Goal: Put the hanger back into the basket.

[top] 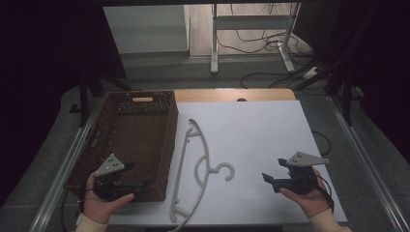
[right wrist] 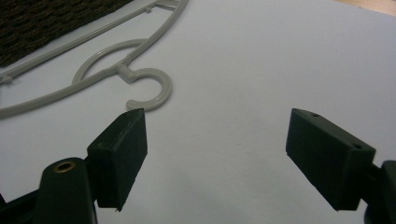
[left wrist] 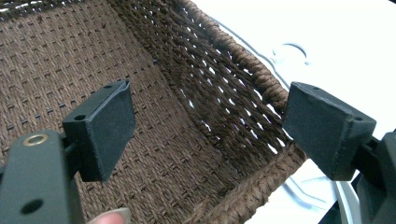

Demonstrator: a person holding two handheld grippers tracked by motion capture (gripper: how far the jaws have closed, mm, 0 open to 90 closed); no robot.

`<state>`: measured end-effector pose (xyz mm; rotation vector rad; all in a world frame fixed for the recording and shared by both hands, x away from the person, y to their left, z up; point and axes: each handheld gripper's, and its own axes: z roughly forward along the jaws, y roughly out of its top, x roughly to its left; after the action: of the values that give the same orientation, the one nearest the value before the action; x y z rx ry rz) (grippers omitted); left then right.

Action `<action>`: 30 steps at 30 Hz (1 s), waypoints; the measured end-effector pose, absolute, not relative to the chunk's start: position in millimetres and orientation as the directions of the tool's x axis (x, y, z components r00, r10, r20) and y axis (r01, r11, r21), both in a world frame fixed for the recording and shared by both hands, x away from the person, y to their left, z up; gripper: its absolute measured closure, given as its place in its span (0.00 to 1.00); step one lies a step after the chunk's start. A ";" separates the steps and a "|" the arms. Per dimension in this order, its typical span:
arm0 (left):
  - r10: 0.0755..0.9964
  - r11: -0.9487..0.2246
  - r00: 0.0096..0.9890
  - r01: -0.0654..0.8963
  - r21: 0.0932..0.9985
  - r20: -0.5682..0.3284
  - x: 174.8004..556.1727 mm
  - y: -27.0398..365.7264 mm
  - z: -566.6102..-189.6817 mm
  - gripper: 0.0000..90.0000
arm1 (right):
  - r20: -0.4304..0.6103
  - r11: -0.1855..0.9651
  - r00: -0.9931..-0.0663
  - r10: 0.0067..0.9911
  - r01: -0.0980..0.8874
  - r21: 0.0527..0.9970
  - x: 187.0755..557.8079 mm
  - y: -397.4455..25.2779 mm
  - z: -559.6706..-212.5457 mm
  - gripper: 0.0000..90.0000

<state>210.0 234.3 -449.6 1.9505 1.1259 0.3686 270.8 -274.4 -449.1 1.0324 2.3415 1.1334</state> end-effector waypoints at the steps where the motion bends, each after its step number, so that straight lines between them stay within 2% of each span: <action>1: 0.819 -0.251 0.555 0.575 0.779 -0.146 210.0 234.3 -449.6 0.19 | 0.009 0.418 -0.677 0.736 0.464 0.781 271.1 -274.2 -449.4 0.24; 22: 0.821 -0.250 0.551 0.578 0.777 -0.146 208.1 233.7 -449.5 0.19 | 0.049 0.494 -0.758 0.651 0.471 0.731 293.5 -234.2 -458.2 0.33; 30: 0.823 -0.253 0.550 0.580 0.774 -0.143 206.4 234.3 -449.6 0.19 | 0.058 0.523 -0.786 0.616 0.462 0.716 307.6 -214.3 -461.4 0.41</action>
<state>206.4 234.3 -449.6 1.9568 1.1342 0.3697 307.6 -214.3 -461.4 0.9183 2.5591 1.1129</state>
